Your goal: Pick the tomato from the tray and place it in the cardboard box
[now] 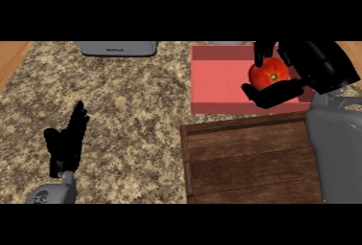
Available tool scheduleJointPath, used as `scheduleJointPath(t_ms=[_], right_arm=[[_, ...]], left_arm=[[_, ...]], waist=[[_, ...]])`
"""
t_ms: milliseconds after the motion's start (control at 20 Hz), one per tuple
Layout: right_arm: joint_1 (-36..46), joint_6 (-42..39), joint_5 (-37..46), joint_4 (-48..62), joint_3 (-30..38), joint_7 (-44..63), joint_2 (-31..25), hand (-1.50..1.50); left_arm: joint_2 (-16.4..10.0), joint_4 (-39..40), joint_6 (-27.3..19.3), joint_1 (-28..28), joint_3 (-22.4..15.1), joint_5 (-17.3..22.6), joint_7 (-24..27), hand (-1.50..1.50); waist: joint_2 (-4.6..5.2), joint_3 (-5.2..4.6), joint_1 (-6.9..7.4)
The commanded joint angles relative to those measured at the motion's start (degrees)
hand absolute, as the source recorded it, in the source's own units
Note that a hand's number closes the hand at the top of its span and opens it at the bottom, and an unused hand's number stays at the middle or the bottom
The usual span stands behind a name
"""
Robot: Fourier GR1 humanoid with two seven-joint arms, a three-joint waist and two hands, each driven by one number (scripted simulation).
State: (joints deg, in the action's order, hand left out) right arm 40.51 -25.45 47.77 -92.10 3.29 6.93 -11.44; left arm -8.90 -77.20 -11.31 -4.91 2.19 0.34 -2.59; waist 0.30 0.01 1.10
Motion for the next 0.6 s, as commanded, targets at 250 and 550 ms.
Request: scheduleJointPath(t_ms=[250, 550], right_arm=[[7.21, 17.95, 9.26, 29.24, -1.05, -12.73, -2.15, 1.50], [13.68, 17.77, 2.29, 47.76, 7.12, -15.49, -1.55, -1.50]], left_arm=[[0.36, 2.01, -0.55, -2.52, 0.39, -0.91, -0.83, 0.00], [2.53, -0.63, -1.33, 0.23, -1.80, -2.03, 0.07, 0.00]], waist=[[0.16, -0.01, 0.16], [0.25, 0.04, 0.92]])
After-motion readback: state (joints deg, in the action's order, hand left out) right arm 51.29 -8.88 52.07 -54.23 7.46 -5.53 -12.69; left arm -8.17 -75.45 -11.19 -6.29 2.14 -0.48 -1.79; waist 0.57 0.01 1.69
